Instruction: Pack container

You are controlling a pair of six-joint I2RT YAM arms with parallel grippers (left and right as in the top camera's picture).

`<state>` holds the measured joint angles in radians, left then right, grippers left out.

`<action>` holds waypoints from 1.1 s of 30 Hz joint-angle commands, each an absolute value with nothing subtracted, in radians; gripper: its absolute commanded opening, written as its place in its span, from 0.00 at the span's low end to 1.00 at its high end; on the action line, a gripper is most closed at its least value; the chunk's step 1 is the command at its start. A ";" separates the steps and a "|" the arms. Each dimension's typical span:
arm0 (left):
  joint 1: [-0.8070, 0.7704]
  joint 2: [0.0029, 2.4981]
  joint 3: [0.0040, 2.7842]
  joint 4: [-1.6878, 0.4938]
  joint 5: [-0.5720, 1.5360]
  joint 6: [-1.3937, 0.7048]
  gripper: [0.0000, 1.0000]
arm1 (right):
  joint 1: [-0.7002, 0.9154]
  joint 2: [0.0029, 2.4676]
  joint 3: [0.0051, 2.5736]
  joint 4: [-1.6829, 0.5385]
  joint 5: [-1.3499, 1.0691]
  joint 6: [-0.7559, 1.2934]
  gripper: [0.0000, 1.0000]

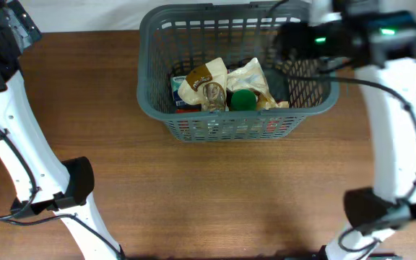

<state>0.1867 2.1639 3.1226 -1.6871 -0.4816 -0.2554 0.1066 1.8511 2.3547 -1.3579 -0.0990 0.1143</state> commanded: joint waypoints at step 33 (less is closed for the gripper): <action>0.191 2.165 3.122 -1.687 -0.482 -0.268 0.99 | -0.185 1.679 2.375 -1.452 -0.060 0.132 0.99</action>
<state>0.1867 2.1635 3.1226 -1.6871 -0.4816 -0.2554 -0.1783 1.6764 2.3650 -1.4513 -0.0692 0.1287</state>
